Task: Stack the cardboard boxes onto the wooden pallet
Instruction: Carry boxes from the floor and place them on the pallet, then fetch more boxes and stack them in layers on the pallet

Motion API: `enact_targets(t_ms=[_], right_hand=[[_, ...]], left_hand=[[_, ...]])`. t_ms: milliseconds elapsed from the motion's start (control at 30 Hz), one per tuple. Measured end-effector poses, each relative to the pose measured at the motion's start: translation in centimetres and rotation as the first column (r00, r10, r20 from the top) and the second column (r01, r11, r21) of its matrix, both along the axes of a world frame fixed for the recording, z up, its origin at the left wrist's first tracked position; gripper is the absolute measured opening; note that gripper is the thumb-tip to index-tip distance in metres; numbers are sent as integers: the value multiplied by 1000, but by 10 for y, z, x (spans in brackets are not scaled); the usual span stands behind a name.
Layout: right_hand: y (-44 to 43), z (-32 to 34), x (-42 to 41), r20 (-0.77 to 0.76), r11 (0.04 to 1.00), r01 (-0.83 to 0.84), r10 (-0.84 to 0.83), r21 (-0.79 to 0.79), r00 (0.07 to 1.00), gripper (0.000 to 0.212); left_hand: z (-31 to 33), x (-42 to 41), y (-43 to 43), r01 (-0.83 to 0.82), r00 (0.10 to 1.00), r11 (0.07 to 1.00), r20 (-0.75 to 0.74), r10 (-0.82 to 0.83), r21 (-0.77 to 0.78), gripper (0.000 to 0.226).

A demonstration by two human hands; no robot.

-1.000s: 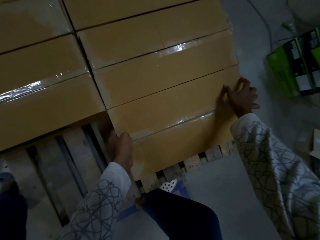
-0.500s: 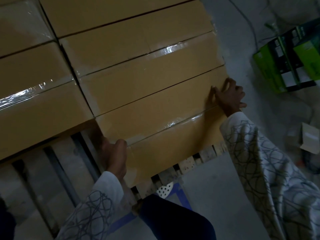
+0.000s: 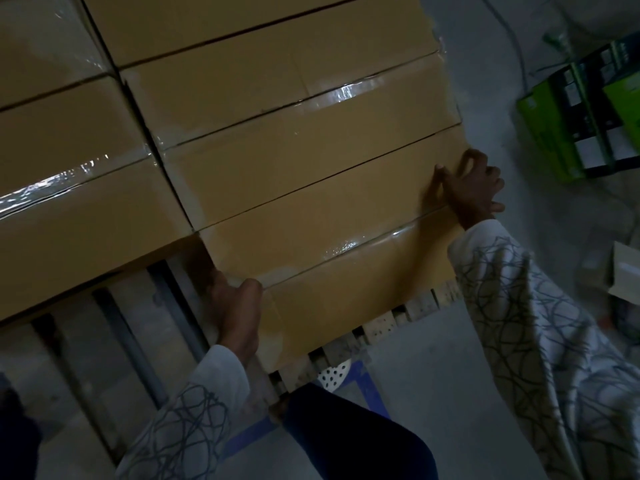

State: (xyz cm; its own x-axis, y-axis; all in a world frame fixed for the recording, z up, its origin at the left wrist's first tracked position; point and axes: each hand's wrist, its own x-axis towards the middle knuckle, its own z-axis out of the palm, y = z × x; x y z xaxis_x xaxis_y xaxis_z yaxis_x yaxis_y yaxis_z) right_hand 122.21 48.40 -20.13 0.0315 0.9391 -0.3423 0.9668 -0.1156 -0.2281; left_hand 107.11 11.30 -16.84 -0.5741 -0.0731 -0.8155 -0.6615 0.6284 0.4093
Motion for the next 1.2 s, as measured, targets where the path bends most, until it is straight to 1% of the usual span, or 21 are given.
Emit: enact_targets(t_ms=[67,167,233,333,367,433,467,533,600,667,733,833,900,933,1000,1033,1067,1200], right_hand=[[-3,-5,2,-1,1000,-14,14,5,1000,71],[-12,-11,2,13,999,-45,45,-21,999,75],[-23,-9,-3,21,997,-75,76,-33,997,75],[-56,9,-17,13,993,-119,119,-8,993,77],[-74,18,-23,-8,991,-137,136,-3,991,76],[-120,41,-36,-51,987,-156,155,-25,987,72],[-148,55,-41,-60,985,-167,164,-47,985,70],[-210,92,-52,-74,974,-205,198,-99,977,68],[-280,136,-68,-111,958,-244,230,-148,967,66],[-357,183,-88,-132,926,-310,287,-215,949,66],[-426,227,-105,-146,897,-355,326,-264,934,66],[-505,284,-126,-134,861,-370,345,-349,929,70],[-559,331,-162,-169,902,-311,271,-300,948,77],[-581,354,-180,-191,919,-285,238,-273,952,78],[-622,397,-219,-216,941,-227,174,-249,961,64],[-638,413,-236,-227,947,-222,169,-234,959,57],[-652,429,-251,-243,948,-231,176,-221,954,54],[-703,470,-303,-290,960,-234,183,-153,939,49]], left_hand=[[-2,-1,0,8,1000,1000,8,-8,-10,90],[-4,-2,-3,45,999,999,24,-44,-24,86],[-2,-4,-7,85,996,996,27,-85,6,85],[10,-10,-23,100,992,994,73,-104,48,96],[19,-12,-30,92,992,995,85,-96,46,94],[48,-19,-47,100,991,994,86,-104,49,80],[65,-23,-57,128,987,990,93,-133,62,72],[103,-35,-86,239,957,967,146,-249,85,57],[135,-55,-124,386,895,915,192,-403,120,46],[167,-83,-167,521,817,838,189,-544,160,43],[211,-115,-207,614,745,768,187,-640,181,43],[277,-159,-258,743,610,631,161,-776,224,38],[327,-211,-294,821,507,523,125,-852,232,32],[348,-231,-308,854,461,468,85,-883,229,30],[379,-270,-327,908,372,360,-16,-928,216,31],[393,-285,-333,924,345,326,-66,-936,201,32],[405,-298,-337,930,335,311,-104,-937,194,31],[440,-343,-361,946,283,235,-220,-933,223,26]])
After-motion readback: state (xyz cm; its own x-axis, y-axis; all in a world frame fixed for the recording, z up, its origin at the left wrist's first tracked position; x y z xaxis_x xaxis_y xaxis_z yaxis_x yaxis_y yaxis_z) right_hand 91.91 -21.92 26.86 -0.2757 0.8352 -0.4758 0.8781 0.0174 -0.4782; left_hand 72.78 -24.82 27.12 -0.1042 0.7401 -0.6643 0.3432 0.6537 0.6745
